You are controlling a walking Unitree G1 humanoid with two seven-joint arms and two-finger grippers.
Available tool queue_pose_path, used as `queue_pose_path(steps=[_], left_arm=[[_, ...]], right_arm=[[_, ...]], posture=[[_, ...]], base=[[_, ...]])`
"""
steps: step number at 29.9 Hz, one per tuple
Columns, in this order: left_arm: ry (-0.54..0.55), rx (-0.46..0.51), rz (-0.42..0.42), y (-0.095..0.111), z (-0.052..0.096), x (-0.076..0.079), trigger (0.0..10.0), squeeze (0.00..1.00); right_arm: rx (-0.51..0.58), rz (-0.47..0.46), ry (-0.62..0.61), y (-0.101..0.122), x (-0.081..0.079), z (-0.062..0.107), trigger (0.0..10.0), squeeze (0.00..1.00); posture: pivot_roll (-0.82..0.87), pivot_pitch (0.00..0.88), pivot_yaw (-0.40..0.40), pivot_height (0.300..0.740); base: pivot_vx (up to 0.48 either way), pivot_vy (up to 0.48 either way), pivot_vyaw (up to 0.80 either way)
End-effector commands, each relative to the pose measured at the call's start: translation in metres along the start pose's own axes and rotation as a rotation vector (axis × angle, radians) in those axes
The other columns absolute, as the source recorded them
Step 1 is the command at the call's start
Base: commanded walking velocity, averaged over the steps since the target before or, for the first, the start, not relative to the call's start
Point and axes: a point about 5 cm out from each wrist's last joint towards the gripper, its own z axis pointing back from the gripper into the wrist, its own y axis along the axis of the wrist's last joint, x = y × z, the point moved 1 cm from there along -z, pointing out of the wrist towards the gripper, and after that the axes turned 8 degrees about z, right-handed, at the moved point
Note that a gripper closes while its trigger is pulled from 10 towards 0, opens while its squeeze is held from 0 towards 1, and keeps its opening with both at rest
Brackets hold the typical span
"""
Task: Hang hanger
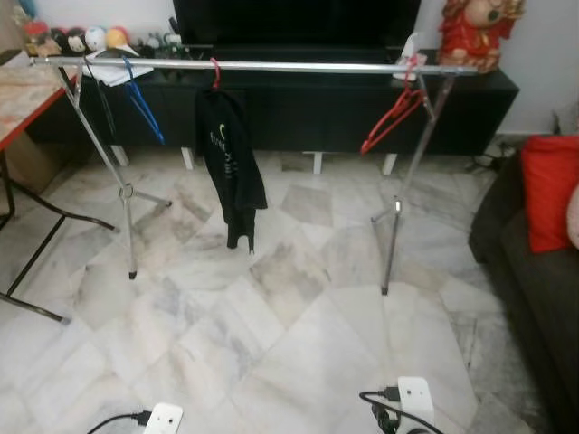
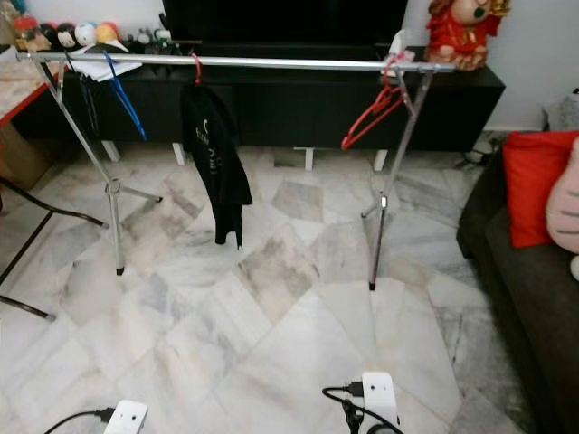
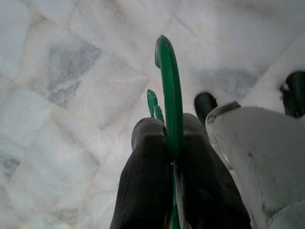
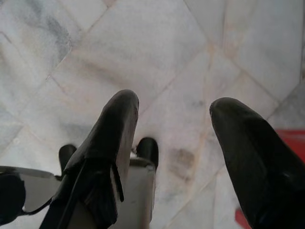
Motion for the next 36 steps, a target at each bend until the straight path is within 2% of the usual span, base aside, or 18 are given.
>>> queue_pose_path(steps=[1, 10, 21, 27, 36], left_arm=[[0.004, -0.031, 0.007, -0.009, 0.001, -0.001, 10.0, 0.00], [0.000, -0.033, 0.006, -0.009, 0.001, 0.001, 10.0, 0.00], [0.020, -0.057, 0.011, -0.025, 0.006, -0.018, 10.0, 0.00], [0.023, -0.062, 0.013, -0.028, 0.007, -0.021, 10.0, 0.00], [-0.002, -0.052, 0.009, -0.024, 0.003, 0.004, 10.0, 0.00]], right_arm=[[0.007, -0.003, 0.000, 0.001, -0.002, 0.000, 10.0, 0.00], [0.006, -0.011, -0.004, 0.001, -0.002, 0.000, 10.0, 0.00], [0.004, -0.014, 0.004, 0.003, -0.002, -0.001, 10.0, 0.00], [0.008, -0.014, -0.001, 0.003, -0.002, -0.001, 10.0, 0.00], [0.016, 0.017, 0.009, 0.005, -0.001, -0.001, 10.0, 0.00]], posture=[[-0.06, 0.039, 0.014, 0.740], [-0.06, 0.047, 0.015, 0.740], [-0.06, 0.060, 0.014, 0.740], [-0.06, 0.063, 0.014, 0.740], [-0.07, 0.062, 0.012, 0.740]], base=[[0.277, 0.000, 0.00], [0.283, 0.000, 0.00], [0.289, 0.000, -0.67], [0.297, 0.000, -0.38], [0.297, 0.000, 0.00]])
